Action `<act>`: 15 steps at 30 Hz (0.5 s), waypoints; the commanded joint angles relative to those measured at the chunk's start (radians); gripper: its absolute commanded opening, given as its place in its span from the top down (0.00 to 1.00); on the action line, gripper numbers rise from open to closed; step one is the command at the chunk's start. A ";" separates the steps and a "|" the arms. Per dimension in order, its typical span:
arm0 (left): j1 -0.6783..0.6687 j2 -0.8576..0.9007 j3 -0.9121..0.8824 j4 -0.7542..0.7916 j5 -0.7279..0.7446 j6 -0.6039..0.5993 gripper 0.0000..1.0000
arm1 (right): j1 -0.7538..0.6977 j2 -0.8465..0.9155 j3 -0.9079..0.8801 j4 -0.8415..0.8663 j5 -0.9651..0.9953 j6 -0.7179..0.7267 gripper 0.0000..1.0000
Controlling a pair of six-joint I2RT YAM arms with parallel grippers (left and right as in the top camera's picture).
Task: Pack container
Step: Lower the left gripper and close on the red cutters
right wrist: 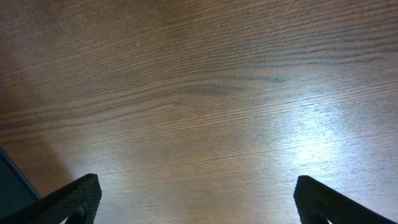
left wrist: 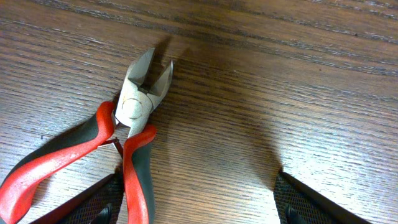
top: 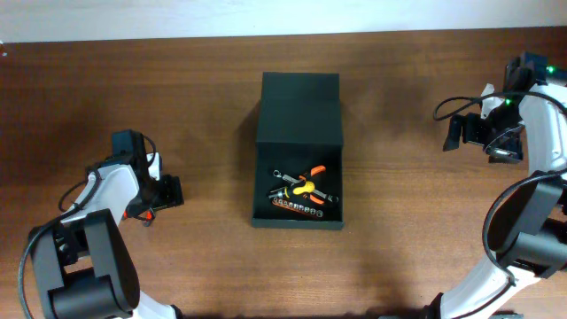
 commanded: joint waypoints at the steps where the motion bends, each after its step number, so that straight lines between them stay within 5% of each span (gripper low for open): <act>1: 0.005 0.069 -0.020 0.010 -0.055 -0.005 0.20 | 0.002 0.006 -0.002 -0.005 0.002 -0.007 0.01; 9: 0.005 0.070 -0.020 0.009 -0.055 -0.005 0.21 | 0.002 0.006 -0.002 -0.019 0.002 -0.007 0.01; 15: 0.005 0.070 -0.020 0.010 -0.054 -0.005 0.39 | 0.002 0.006 -0.002 -0.034 0.002 -0.007 0.01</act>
